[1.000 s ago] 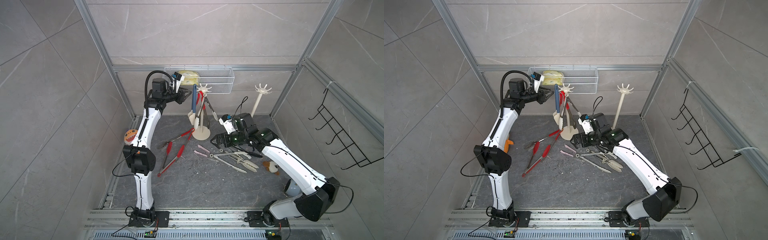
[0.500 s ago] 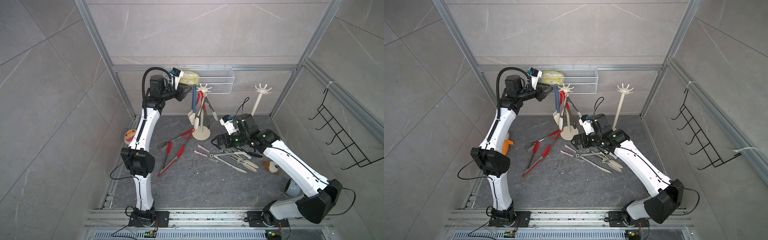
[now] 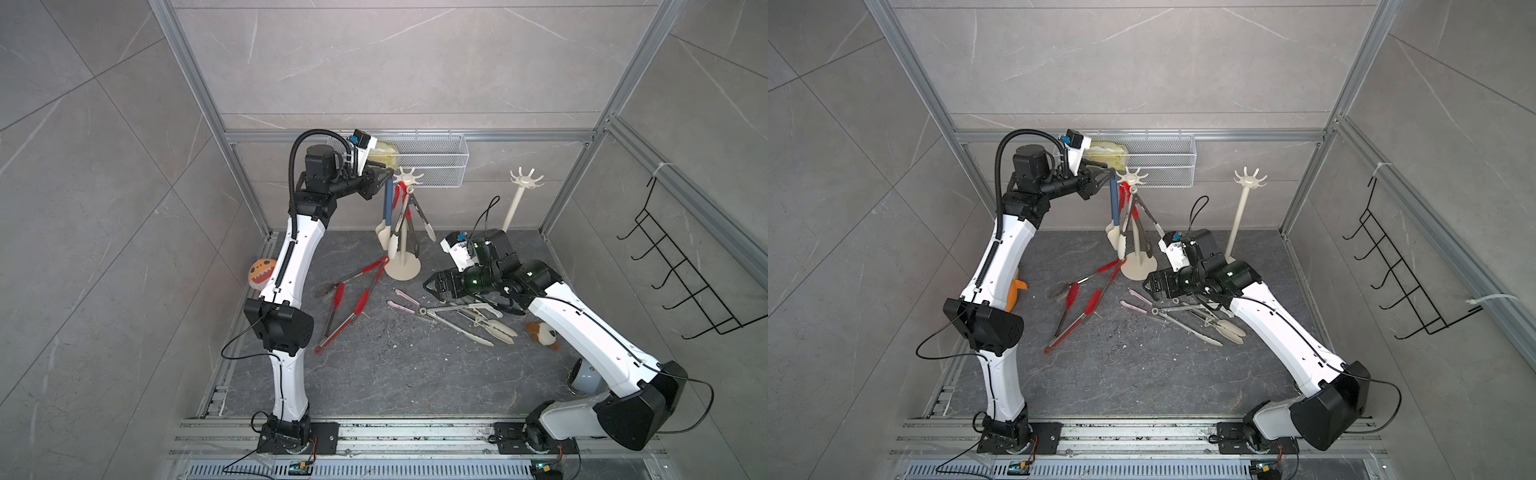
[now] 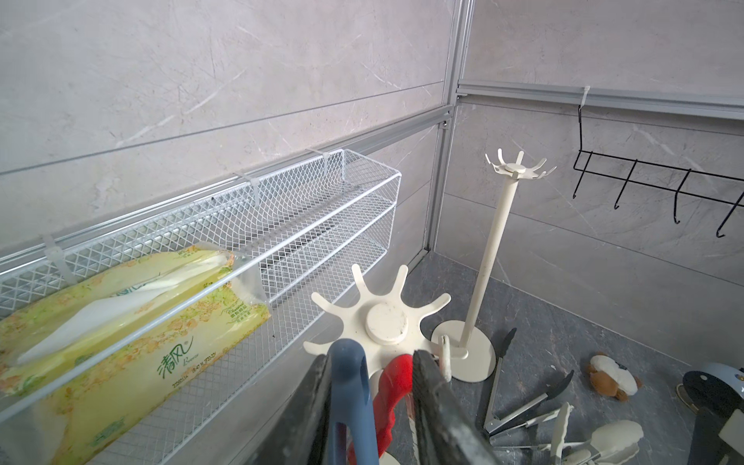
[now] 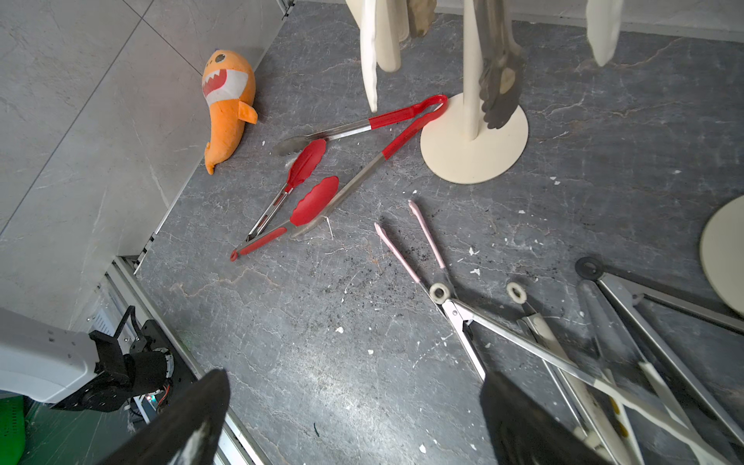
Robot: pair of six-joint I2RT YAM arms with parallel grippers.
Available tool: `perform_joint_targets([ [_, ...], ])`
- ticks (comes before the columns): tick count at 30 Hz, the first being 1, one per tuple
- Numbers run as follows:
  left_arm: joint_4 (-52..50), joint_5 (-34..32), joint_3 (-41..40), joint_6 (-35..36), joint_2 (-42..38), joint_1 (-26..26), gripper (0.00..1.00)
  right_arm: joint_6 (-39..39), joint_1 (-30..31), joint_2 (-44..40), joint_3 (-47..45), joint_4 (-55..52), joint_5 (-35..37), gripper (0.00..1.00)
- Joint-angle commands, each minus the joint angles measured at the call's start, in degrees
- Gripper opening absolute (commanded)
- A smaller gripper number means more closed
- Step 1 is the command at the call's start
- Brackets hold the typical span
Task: Hang food tongs on kitchen utensil racks
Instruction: Adjust the food tongs at the rack.
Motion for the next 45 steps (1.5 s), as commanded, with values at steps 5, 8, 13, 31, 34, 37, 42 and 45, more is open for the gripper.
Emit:
perform_joint_targets([
  [5, 0.16, -2.08, 0.32, -0.33, -1.66, 0.99, 0.36, 0.18, -0.26, -1.87, -0.69, 0.27, 0.08, 1.0],
  [8, 3.25, -2.05, -4.02, -1.86, -3.86, 1.91, 0.31, 0.18, -0.24, -2.0, -0.8, 0.27, 0.17, 1.0],
  [13, 2.97, -1.76, -4.89, -2.12, -4.05, 2.26, 0.16, 0.1, -0.24, -2.05, -0.84, 0.36, 0.19, 1.0],
  [31, 1.08, 1.09, -0.98, -2.41, -0.42, 0.27, 0.14, -0.17, -0.31, -1.43, -0.6, 0.16, 0.14, 1.0],
  [34, 0.26, 1.23, -0.01, -2.24, 0.45, 0.0, 0.13, 0.05, -0.21, -1.61, -0.94, 0.24, 0.16, 1.0],
  [37, 0.25, 1.12, 0.06, -2.22, 0.87, -0.26, 0.13, 0.01, -0.26, -1.69, -0.99, 0.25, 0.43, 1.0],
  [42, -0.24, 0.46, 0.14, -2.0, 1.04, -0.31, 0.13, 0.18, -0.22, -1.78, -1.21, 0.32, 0.45, 1.0],
  [45, -0.22, 0.3, 0.05, -1.95, 0.91, -0.27, 0.12, 0.27, -0.24, -1.87, -1.38, 0.41, 0.45, 1.0],
])
